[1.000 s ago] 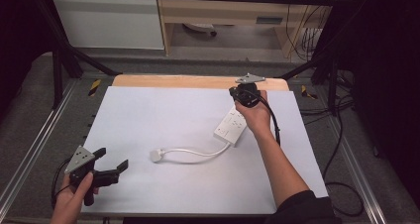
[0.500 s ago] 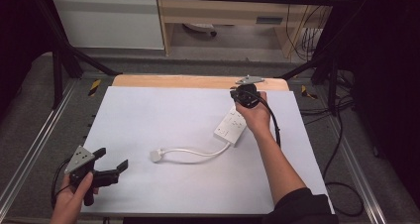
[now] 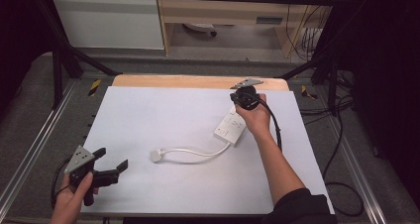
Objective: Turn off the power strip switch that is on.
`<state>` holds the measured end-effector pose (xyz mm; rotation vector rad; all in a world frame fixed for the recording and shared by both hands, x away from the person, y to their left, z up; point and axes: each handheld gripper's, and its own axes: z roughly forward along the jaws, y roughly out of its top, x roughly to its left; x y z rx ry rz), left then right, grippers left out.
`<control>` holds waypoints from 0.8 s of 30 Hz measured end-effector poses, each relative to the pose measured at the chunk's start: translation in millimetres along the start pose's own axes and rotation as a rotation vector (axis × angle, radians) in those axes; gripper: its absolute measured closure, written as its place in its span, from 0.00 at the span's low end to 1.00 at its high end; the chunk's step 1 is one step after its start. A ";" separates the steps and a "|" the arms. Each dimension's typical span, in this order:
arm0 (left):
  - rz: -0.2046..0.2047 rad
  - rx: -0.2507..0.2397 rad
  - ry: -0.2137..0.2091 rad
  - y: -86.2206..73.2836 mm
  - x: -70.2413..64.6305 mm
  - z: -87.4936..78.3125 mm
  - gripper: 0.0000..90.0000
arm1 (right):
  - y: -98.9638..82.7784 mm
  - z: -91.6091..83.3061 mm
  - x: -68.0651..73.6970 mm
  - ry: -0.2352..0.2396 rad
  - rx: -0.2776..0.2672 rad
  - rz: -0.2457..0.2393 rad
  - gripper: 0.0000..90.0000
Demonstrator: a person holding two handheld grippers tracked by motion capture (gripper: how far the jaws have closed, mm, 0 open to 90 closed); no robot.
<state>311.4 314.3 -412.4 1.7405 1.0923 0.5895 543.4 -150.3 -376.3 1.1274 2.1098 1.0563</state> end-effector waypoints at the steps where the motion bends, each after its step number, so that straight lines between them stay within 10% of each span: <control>1: 0.000 0.000 0.000 0.0 0.0 0.0 0.05 | -0.7 0.4 0.0 0.001 -0.001 -0.002 1.00; 24: 0.004 0.003 0.000 -0.2 -0.6 0.7 0.05 | -28.3 8.5 0.1 0.009 0.027 0.033 1.00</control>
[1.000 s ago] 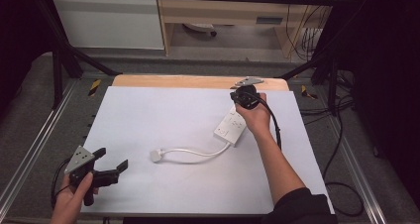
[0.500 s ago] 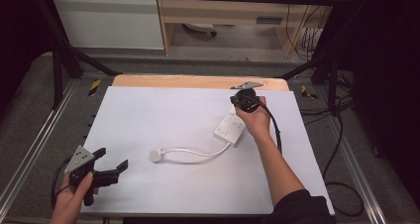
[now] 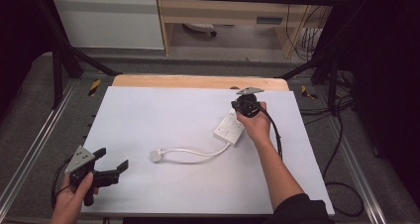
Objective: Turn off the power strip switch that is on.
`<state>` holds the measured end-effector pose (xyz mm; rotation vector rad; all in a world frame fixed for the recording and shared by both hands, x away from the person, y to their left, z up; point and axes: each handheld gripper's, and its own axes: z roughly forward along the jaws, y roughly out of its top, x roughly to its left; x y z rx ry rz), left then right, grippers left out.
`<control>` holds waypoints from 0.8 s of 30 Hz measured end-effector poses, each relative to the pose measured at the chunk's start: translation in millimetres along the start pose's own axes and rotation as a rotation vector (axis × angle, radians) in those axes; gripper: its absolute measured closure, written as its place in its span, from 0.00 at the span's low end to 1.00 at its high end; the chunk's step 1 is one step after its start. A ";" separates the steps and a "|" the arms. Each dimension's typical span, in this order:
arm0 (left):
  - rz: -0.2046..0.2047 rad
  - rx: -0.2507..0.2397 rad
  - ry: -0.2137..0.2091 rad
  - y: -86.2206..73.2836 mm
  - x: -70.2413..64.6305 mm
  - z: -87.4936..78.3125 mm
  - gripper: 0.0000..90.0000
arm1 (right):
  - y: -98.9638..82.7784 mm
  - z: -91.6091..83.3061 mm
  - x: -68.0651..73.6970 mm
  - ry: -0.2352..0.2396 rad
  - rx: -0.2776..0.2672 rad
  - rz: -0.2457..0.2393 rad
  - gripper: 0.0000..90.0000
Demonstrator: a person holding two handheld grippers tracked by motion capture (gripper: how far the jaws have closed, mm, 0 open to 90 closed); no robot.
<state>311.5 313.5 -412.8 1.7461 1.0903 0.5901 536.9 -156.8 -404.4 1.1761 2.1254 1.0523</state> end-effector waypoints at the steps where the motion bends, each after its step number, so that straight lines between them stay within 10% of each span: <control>1: 0.000 0.000 0.000 0.0 0.0 -0.1 0.05 | -0.4 0.2 0.3 0.001 0.000 -0.001 1.00; 24: 0.001 0.000 0.002 -0.1 0.1 -0.1 0.05 | -16.1 7.3 4.5 0.016 0.027 -0.004 1.00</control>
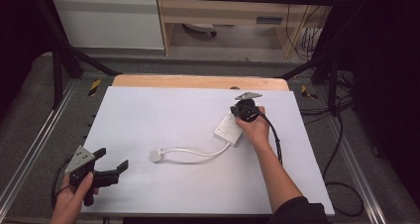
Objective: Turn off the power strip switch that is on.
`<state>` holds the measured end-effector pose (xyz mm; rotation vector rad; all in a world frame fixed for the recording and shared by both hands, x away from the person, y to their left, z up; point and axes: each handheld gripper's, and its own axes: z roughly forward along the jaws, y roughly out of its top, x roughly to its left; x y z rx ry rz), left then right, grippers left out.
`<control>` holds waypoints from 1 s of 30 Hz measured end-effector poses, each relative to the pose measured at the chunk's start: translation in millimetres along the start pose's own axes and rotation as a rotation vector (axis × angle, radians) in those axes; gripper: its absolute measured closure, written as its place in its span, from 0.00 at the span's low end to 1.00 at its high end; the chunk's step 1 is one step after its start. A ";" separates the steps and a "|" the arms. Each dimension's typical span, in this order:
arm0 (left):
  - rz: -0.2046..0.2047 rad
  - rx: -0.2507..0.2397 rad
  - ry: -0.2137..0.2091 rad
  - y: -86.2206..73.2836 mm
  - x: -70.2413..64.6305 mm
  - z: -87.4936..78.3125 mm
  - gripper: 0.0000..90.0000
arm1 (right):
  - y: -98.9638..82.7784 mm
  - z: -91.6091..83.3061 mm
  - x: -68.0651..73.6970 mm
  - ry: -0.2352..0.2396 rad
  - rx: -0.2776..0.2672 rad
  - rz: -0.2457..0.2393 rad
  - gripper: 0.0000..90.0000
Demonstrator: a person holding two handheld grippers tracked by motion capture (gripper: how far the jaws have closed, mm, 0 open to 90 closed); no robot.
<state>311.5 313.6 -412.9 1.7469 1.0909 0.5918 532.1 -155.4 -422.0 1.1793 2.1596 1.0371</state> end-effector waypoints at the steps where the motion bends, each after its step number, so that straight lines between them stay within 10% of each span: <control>1: 0.000 0.000 0.000 0.0 0.0 0.1 0.05 | -1.0 0.4 0.4 0.001 0.001 -0.001 1.00; 30: 0.002 0.000 0.000 0.0 -0.3 0.2 0.05 | -9.9 2.6 9.9 0.029 0.002 -0.002 1.00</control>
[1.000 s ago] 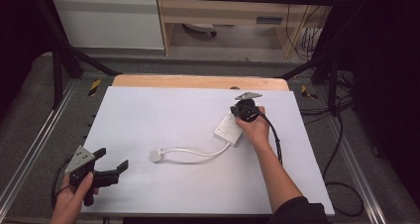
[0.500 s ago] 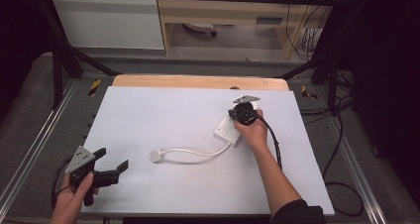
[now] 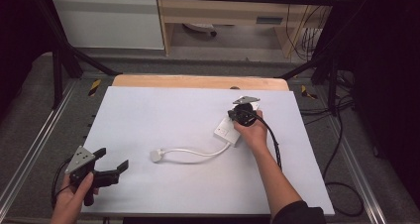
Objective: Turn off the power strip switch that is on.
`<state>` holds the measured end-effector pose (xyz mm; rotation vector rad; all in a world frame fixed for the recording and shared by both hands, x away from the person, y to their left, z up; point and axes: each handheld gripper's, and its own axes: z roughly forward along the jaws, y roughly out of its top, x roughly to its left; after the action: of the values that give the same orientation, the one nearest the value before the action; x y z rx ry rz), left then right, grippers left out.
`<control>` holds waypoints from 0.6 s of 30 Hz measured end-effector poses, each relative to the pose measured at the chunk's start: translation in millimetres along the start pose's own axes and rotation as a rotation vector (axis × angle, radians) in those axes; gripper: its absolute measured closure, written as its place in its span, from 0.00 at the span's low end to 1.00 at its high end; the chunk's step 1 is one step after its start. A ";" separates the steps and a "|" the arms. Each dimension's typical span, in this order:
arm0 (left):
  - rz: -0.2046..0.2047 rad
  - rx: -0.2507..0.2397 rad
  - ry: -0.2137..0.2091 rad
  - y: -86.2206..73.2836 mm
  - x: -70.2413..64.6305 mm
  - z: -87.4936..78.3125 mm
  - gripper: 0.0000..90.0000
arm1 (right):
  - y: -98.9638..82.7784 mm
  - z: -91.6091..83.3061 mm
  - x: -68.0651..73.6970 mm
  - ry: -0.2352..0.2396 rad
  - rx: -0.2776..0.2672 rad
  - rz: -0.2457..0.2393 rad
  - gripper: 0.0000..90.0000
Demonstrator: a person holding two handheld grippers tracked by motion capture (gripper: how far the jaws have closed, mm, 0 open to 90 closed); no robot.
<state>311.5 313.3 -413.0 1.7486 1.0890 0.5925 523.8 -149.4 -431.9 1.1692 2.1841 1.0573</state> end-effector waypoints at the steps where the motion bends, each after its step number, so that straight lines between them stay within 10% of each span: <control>1: 0.002 0.000 0.001 0.0 0.1 -0.1 0.05 | 0.0 0.1 0.3 0.000 0.002 -0.002 1.00; 18: 0.000 0.001 0.001 -0.1 0.1 -0.1 0.05 | -2.0 0.9 0.7 -0.002 0.002 0.004 1.00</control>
<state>311.4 313.5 -413.0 1.7490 1.0904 0.5928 523.0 -149.1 -434.0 1.1759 2.1823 1.0555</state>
